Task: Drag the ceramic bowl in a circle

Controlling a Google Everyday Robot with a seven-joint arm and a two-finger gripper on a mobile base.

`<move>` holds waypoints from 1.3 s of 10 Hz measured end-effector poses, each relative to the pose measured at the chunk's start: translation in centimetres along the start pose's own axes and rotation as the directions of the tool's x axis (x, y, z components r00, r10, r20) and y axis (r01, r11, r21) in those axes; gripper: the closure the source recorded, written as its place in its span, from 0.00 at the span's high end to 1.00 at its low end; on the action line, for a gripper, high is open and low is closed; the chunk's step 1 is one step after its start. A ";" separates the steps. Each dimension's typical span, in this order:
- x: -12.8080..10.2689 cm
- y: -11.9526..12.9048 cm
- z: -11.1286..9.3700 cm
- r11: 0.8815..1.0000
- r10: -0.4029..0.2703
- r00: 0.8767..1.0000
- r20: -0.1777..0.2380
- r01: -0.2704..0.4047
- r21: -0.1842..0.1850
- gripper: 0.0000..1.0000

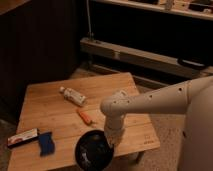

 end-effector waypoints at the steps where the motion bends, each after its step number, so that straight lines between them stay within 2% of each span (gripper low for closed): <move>1: 0.0 0.9 -0.1 0.999 -0.036 0.999 0.002 0.036 -0.004 0.00; 4: -2.0 5.7 -0.4 0.989 -0.149 0.989 0.005 0.149 -0.015 0.00; 5: -3.5 8.5 -0.7 0.979 -0.201 0.980 0.010 0.201 -0.018 0.00; 7: -5.7 12.2 -1.1 0.962 -0.272 0.962 0.016 0.272 -0.021 0.00; 9: -8.9 16.5 -1.3 0.936 -0.350 0.937 0.021 0.350 -0.020 0.00; 11: -11.7 19.6 -1.1 0.919 -0.393 0.919 0.021 0.394 -0.016 0.00; 12: -13.8 21.4 -1.0 0.913 -0.407 0.913 0.018 0.407 -0.011 0.00; 13: -15.4 22.4 -1.0 0.913 -0.407 0.913 0.016 0.407 -0.006 0.00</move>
